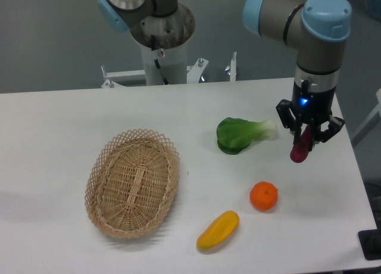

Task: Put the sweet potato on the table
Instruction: 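Carry the held purple sweet potato with the gripper toward the orange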

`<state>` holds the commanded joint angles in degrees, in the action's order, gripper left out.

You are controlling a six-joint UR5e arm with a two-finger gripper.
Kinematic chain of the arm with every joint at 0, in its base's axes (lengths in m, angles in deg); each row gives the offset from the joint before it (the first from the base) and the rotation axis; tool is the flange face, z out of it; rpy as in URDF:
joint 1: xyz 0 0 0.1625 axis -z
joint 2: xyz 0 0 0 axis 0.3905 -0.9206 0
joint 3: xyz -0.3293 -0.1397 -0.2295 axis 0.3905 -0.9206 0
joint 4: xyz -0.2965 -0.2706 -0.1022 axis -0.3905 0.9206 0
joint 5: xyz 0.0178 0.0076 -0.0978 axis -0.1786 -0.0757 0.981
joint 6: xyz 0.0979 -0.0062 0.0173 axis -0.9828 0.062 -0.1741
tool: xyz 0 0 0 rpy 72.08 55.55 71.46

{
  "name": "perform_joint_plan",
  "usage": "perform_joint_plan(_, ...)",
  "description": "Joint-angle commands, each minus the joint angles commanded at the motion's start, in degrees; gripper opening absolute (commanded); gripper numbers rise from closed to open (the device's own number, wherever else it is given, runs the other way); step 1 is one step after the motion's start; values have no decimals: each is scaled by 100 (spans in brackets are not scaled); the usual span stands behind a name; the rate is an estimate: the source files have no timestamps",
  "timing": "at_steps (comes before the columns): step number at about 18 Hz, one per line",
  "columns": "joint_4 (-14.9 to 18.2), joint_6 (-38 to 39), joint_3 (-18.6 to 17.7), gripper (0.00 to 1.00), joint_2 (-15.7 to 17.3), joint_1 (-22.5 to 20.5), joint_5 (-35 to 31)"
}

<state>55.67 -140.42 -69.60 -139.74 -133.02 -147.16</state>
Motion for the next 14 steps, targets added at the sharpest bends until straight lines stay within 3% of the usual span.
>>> perform_joint_plan(3, -166, 114, -254, 32, 0, 9, -18)
perform_joint_plan(7, -957, 316, -912, 32, -26, 193, -114)
perform_joint_plan(10, -1379, 868, -1195, 32, -105, 342, -220)
perform_joint_plan(14, -1608, 1720, -1345, 32, -325, 562, -220)
